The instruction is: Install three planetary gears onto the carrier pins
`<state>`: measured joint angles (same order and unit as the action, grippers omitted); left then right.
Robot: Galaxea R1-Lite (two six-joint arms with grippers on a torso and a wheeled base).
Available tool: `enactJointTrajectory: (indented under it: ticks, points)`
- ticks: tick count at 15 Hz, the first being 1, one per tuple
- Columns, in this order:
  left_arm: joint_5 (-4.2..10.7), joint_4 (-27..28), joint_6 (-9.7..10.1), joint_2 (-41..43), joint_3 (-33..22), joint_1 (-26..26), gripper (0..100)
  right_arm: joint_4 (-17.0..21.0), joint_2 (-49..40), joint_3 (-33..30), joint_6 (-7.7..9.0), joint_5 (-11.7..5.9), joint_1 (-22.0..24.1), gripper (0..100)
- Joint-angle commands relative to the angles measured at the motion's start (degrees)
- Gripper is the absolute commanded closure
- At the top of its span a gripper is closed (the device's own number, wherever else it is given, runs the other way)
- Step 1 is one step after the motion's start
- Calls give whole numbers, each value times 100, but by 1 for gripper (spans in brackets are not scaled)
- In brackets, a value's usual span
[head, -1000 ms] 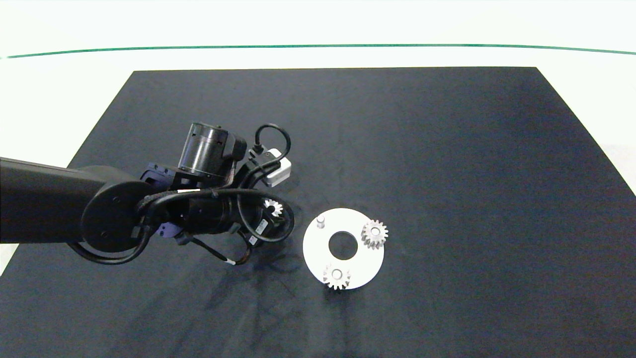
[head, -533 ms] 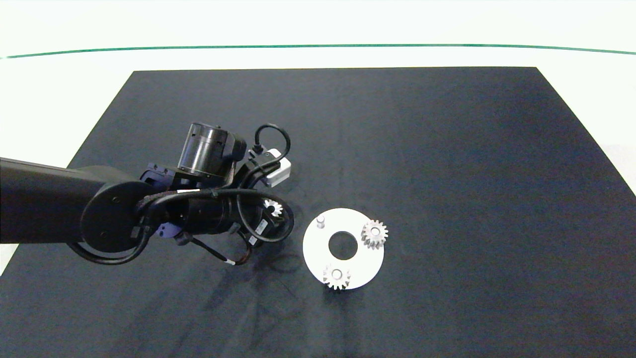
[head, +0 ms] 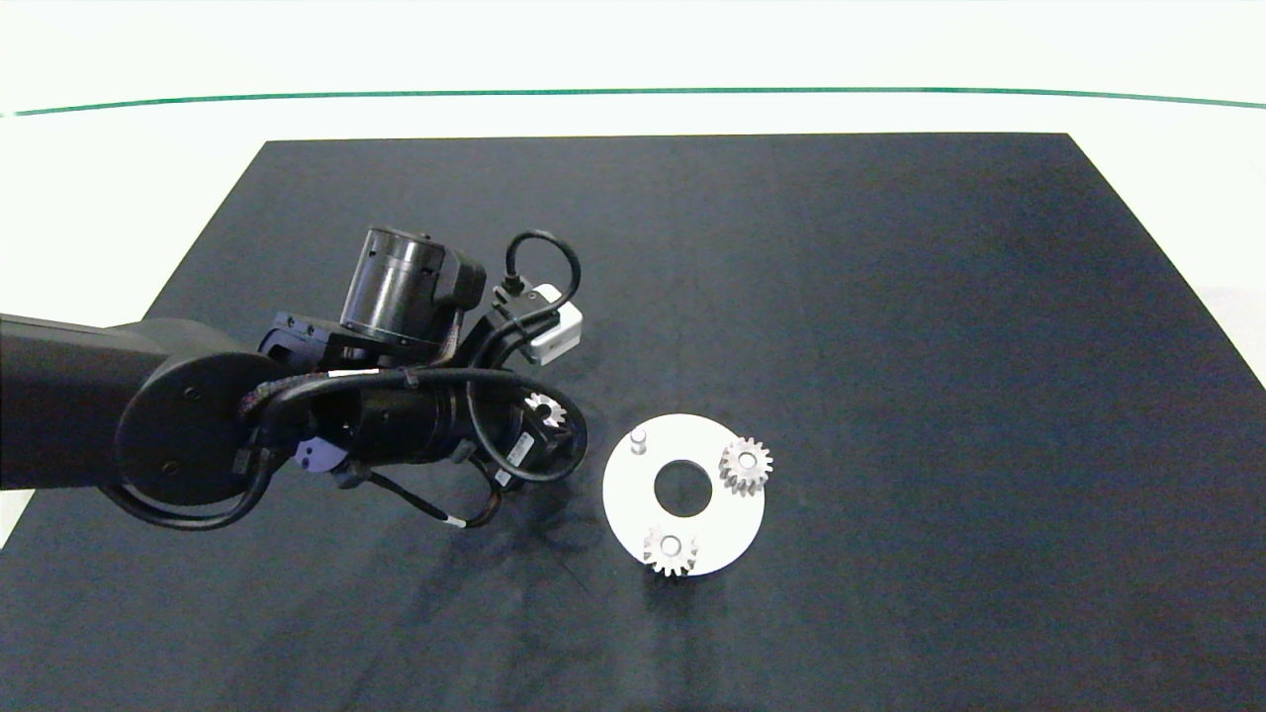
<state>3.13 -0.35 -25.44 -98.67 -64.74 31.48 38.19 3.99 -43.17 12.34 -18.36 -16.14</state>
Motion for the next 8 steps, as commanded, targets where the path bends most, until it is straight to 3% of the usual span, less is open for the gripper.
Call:
enactJointTrajectory:
  ticks: [1,8]
  points:
    - [21,0,13,164,6,263,87,22,6,-8,6,-10,-3,0]
    - [73,-9,136,102,-109,887,87,22,6,-8,14,-10,-3,0]
